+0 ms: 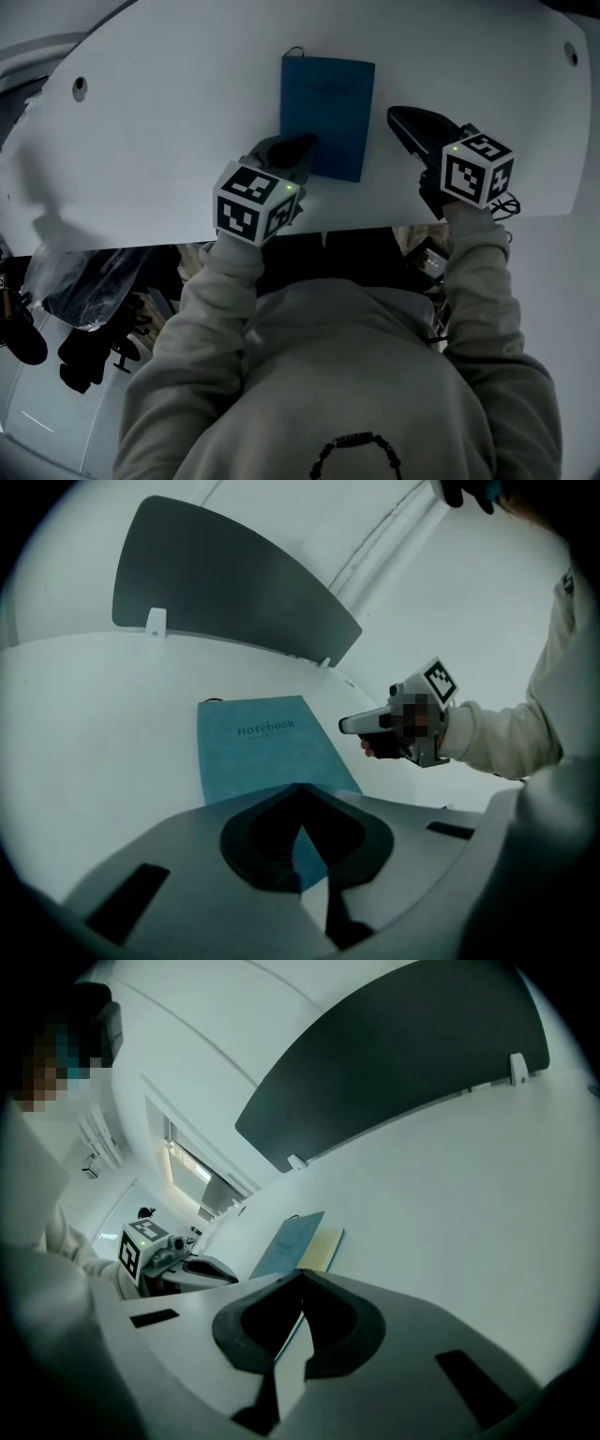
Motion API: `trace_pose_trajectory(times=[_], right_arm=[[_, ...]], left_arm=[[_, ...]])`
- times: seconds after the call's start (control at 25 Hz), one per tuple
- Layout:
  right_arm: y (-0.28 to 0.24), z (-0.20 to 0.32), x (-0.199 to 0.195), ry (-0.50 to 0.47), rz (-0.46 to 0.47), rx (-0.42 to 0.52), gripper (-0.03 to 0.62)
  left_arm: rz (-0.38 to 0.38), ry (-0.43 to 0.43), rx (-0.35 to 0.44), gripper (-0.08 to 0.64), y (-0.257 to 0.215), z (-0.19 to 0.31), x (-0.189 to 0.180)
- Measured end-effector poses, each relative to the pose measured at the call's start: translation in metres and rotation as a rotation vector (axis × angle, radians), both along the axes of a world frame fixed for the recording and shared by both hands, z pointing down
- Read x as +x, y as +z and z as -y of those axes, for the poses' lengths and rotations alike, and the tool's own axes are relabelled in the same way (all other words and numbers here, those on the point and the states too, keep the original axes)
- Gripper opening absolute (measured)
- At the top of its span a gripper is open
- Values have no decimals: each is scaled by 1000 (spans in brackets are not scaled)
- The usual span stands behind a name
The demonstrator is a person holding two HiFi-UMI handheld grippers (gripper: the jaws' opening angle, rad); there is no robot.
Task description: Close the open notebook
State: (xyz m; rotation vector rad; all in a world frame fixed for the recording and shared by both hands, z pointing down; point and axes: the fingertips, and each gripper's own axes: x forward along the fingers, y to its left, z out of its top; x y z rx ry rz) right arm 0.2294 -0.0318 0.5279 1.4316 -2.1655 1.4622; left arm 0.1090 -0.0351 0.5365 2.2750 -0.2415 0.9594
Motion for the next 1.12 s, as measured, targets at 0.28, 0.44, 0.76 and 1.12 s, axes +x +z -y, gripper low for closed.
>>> trace_pose_trajectory(times=[0.28,0.44,0.76,1.12], right_arm=[[19,0,1,51,29,-11,20],[22,-3,-4,57,71,-13,20],[19,-6,-26,20,131,-8,95],[31,-2,-36,-6,91,-52,96]], left_arm=[[23,9,-40,2,20,-10,-4],[6,-34,-102,2,26,-13,-6],[-33,-105,-165,2,31,-11,-8],[-57,-212,-242,2,30,-9,-4]])
